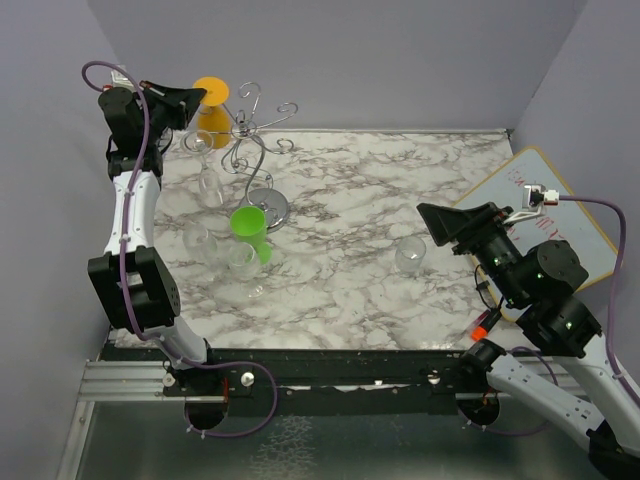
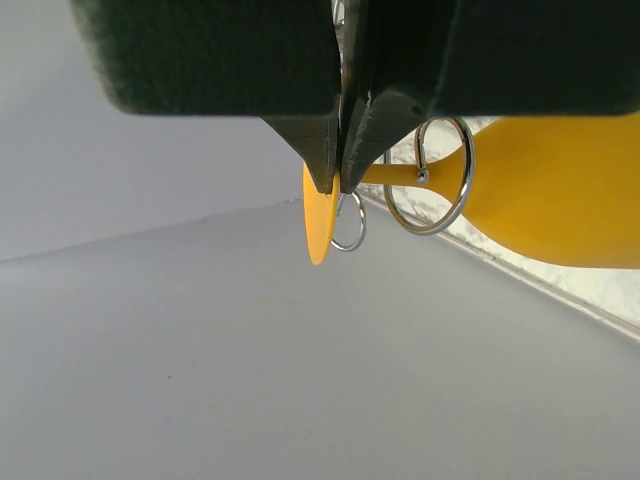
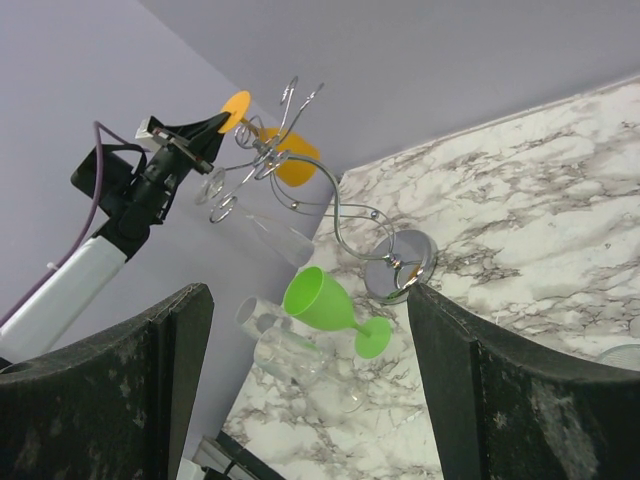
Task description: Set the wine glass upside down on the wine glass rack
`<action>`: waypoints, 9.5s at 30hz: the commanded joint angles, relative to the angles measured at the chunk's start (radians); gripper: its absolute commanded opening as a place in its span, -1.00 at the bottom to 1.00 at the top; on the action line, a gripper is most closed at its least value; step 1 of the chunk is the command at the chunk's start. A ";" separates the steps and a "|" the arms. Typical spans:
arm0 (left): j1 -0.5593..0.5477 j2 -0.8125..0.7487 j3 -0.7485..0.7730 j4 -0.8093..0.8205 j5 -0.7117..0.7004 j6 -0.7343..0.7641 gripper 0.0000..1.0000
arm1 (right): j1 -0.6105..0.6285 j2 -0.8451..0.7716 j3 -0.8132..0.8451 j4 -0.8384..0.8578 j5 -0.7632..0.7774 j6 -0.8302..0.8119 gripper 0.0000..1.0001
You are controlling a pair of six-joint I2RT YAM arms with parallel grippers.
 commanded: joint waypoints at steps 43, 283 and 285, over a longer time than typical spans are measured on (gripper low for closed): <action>0.120 -0.105 -0.187 0.041 0.102 0.108 -0.50 | 0.002 -0.007 0.006 -0.015 -0.013 0.032 0.66; -1.090 -0.809 -0.660 -0.242 -0.847 0.591 0.81 | -0.006 0.592 0.002 0.293 0.045 0.487 -0.99; -1.090 -0.817 -0.636 -0.258 -0.839 0.596 0.92 | -0.006 0.554 -0.024 0.340 0.055 0.383 -0.99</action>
